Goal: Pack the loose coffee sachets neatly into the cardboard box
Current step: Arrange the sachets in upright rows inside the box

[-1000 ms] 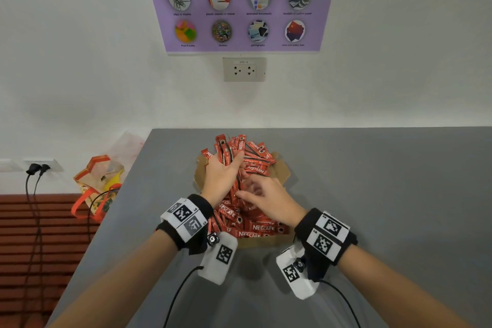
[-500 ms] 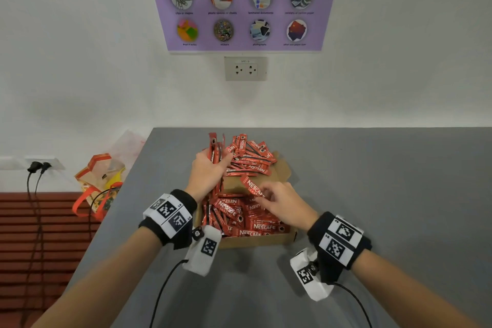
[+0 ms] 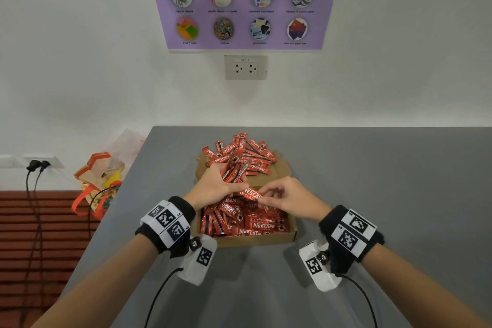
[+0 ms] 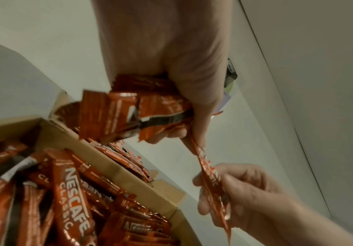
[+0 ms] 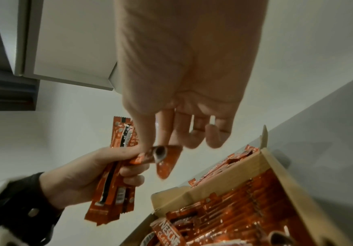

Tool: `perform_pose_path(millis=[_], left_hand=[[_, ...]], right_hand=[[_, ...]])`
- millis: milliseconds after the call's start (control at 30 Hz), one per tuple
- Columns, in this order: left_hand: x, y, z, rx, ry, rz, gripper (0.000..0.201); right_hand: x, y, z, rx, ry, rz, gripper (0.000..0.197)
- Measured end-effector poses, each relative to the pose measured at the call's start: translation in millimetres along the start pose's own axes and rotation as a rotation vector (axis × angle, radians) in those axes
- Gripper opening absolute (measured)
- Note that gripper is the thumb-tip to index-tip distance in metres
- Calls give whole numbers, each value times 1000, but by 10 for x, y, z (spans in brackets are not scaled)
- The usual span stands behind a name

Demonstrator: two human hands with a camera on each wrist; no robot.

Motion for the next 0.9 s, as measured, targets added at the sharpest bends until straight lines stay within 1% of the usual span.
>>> perform_pose_path(millis=[67, 167, 233, 300, 367, 400, 500, 533, 600, 633, 667, 733, 800, 833, 900], left_hand=[[0, 2, -7, -13, -39, 4, 11], [-4, 10, -17, -22, -43, 11, 12], [-20, -17, -10, -6, -16, 11, 15], [-25, -34, -11, 36, 12, 9, 24], [-18, -42, -50, 28, 32, 2, 24], [-17, -50, -70, 19, 43, 8, 22], [-5, -26, -109, 40, 82, 27, 19], [-10, -18, -111, 59, 92, 25, 18], [-4, 7, -104, 70, 92, 17, 18], [-4, 8, -97, 53, 91, 19, 19], [-10, -2, -87, 33, 92, 26, 21], [-24, -59, -61, 18, 87, 61, 25], [-23, -125, -60, 12, 45, 110, 30], [-17, -159, -67, -12, 12, 132, 32], [-16, -180, -61, -99, -18, 120, 28]], right_hand=[[-4, 28, -2, -5, -29, -27, 4], [-22, 41, 6, 35, -7, -56, 6], [-31, 24, 14, 68, 54, -47, 6], [-31, 16, 27, 55, 142, -39, 5], [-33, 24, 38, 33, 210, -20, 21], [-40, 23, 32, 38, 216, -12, 26], [-64, -4, -13, 116, 154, 20, 24], [-69, -13, -24, 134, 126, 30, 22], [-68, -11, -34, 135, 73, 22, 9], [-63, -3, -32, 138, 60, 10, 11], [-59, 11, -27, 141, 59, -2, 14], [-38, 31, 13, 108, 99, -37, 11], [-5, 49, 60, 80, 146, -60, 11], [8, 60, 71, 88, 145, -72, 11], [48, 106, 56, 136, 81, -97, 14]])
Point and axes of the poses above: each hand's wrist, its own x-axis away from the middle knuckle, its own z-axis out of the back of the hand, y = z × x, the point moved 6 cm from there along -x, towards the middle knuckle, and after that the axes turned 3 degrees about y, right-handed, at the moved point
